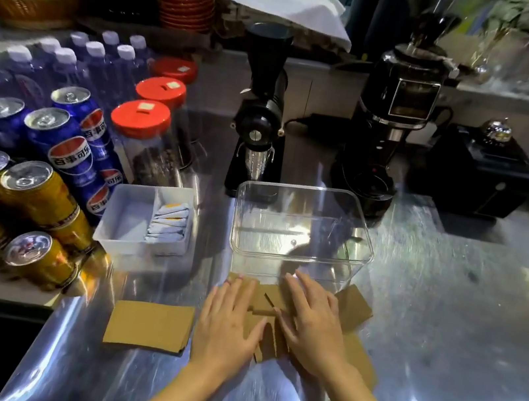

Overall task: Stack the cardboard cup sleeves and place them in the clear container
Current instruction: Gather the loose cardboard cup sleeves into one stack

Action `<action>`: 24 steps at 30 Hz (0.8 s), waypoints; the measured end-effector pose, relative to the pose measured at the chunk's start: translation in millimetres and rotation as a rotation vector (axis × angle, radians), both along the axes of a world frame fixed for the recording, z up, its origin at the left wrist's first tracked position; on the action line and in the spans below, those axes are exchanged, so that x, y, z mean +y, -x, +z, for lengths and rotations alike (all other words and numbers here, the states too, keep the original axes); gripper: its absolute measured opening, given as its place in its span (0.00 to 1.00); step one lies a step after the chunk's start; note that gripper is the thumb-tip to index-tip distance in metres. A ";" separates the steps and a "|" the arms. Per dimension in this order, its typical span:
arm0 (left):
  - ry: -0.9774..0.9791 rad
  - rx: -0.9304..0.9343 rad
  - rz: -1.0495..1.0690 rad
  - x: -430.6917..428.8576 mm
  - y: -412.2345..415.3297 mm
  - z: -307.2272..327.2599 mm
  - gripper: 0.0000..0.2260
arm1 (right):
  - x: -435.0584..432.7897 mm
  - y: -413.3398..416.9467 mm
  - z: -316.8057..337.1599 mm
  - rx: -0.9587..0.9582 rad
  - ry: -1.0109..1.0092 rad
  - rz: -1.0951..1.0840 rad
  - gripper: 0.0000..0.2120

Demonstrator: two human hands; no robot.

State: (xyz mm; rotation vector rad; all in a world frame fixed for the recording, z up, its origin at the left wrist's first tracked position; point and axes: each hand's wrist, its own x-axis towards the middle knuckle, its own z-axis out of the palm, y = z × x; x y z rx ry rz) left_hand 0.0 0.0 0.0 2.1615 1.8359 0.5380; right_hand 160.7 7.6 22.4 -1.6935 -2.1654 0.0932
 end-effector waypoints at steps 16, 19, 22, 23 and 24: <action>0.058 0.115 -0.037 -7.3 0.7 -27.4 0.29 | 28.4 0.7 -11.3 0.147 0.578 -0.373 0.34; 0.063 0.122 -0.042 -7.3 2.0 -27.8 0.29 | 33.6 -1.8 -8.4 0.163 0.619 -0.401 0.31; 0.069 0.122 -0.045 -6.8 2.7 -26.3 0.29 | 36.6 -7.6 -0.9 0.344 0.601 -0.415 0.17; 0.066 0.122 -0.046 -6.7 2.9 -25.8 0.29 | 36.9 -9.8 2.2 0.426 0.595 -0.399 0.13; 0.066 0.121 -0.047 -6.6 3.2 -25.4 0.29 | 36.9 -12.0 5.9 0.502 0.587 -0.376 0.11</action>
